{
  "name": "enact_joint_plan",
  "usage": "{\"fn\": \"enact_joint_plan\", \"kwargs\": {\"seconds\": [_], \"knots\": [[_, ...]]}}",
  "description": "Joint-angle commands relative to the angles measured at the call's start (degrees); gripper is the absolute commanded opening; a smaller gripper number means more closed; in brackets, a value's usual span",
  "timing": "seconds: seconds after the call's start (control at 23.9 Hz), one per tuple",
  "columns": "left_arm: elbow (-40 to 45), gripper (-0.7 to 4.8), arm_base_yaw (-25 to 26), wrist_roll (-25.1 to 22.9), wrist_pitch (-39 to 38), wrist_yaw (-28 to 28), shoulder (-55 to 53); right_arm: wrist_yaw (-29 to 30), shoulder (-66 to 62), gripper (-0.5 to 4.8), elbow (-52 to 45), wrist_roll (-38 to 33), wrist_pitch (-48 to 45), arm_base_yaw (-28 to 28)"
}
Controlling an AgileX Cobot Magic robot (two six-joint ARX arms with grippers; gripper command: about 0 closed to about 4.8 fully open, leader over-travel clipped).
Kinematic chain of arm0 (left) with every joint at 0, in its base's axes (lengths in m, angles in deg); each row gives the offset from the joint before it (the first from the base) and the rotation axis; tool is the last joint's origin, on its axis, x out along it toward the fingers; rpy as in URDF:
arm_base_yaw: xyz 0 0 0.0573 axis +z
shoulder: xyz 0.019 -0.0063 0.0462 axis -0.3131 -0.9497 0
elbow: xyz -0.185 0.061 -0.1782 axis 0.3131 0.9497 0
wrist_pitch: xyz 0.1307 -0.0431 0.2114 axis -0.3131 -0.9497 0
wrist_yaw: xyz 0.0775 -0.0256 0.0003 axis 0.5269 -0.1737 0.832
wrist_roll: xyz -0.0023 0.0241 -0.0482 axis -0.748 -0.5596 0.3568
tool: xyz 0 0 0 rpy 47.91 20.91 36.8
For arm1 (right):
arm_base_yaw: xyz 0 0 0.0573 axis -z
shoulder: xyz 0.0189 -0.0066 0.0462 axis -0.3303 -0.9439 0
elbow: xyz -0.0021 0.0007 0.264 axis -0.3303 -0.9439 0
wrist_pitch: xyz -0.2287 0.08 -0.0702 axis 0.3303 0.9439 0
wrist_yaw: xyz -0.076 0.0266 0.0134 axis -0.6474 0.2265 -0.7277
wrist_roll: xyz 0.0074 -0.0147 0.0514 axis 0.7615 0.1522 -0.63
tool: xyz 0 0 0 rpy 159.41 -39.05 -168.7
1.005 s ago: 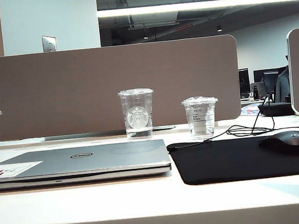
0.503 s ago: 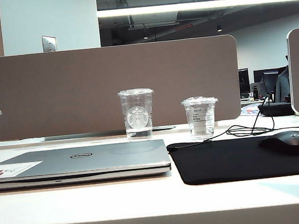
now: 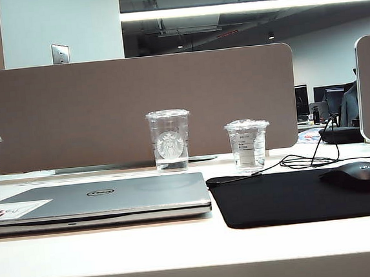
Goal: Pick up the coffee cup on the left and place it on the left side of the laptop.
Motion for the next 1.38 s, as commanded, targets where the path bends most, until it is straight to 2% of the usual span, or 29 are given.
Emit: {"fn": "enact_joint_plan", "kwargs": {"seconds": [0.04,0.17,0.42,0.59,0.71,0.8,1.38], "knots": [[-0.2,-0.05,-0.1,-0.2,0.3,-0.1,0.0,0.0,5.1,-0.03,-4.1,-0.1,-1.4,4.3],[-0.2,-0.05,-0.1,-0.2,0.3,-0.1,0.0,0.0,12.4,-0.03,-9.4,-0.1,-1.4,8.8],[-0.2,-0.05,-0.1,-0.2,0.4,-0.1,0.0,0.2,19.0,-0.03,-14.2,-0.1,-2.2,13.1],[-0.2,-0.05,-0.1,-0.2,0.3,-0.2,0.0,6.9,19.1,-0.03,-16.7,0.3,-1.5,16.5],[-0.2,-0.05,-0.1,-0.2,0.3,-0.2,0.0,7.5,19.1,-0.02,-16.7,1.7,-1.3,16.8],[-0.2,-0.05,-0.1,-0.2,0.3,-0.2,0.0,7.2,19.1,-0.02,-16.7,5.5,-1.2,16.8],[-0.2,-0.05,-0.1,-0.2,0.3,-0.2,0.0,6.0,19.1,-0.02,-16.7,5.4,-1.3,16.7]]}}
